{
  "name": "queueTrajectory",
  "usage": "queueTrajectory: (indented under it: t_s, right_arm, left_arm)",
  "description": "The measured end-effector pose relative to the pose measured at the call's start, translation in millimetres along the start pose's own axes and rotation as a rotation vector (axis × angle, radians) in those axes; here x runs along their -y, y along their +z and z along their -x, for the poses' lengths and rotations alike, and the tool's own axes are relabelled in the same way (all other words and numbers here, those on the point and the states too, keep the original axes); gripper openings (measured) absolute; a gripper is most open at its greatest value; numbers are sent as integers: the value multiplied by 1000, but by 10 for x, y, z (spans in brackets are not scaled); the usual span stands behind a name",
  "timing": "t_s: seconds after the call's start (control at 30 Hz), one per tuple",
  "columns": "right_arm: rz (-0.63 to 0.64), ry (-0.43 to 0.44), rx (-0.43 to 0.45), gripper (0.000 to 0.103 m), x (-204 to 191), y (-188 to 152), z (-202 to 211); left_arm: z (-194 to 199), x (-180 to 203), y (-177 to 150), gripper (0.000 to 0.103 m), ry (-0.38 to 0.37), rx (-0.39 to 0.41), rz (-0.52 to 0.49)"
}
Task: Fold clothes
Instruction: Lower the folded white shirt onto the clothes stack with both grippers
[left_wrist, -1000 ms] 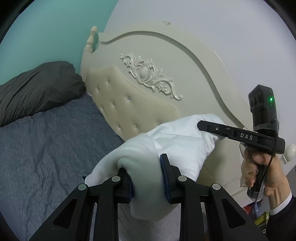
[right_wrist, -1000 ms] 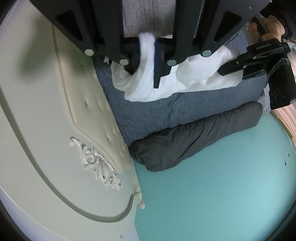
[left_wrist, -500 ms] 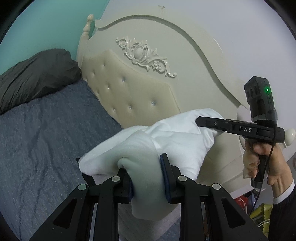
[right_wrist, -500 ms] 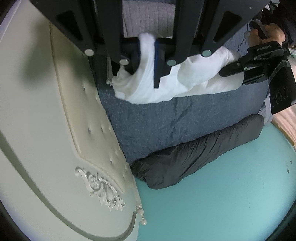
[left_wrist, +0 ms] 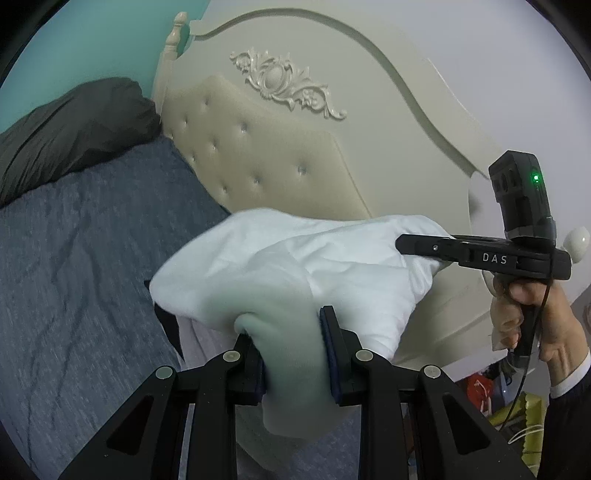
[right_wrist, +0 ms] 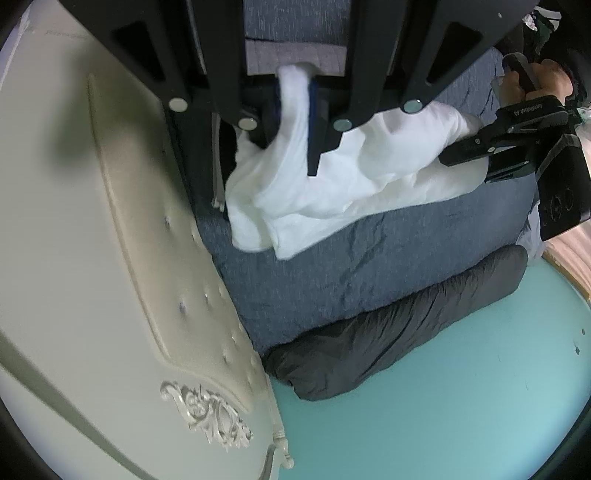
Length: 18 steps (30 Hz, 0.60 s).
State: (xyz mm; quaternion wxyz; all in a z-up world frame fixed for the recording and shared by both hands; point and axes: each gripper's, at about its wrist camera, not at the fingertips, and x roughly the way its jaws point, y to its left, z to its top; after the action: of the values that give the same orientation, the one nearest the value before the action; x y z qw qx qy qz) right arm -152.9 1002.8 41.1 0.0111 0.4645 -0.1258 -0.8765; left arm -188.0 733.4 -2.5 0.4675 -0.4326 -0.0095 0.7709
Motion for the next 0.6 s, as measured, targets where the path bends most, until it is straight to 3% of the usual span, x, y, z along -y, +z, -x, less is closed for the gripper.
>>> queueTrajectory:
  t_s: [0.6]
  right_arm:
    - [-123, 46, -43, 10, 361, -793, -440]
  left_arm:
    - [-229, -112, -633, 29, -23, -64, 94]
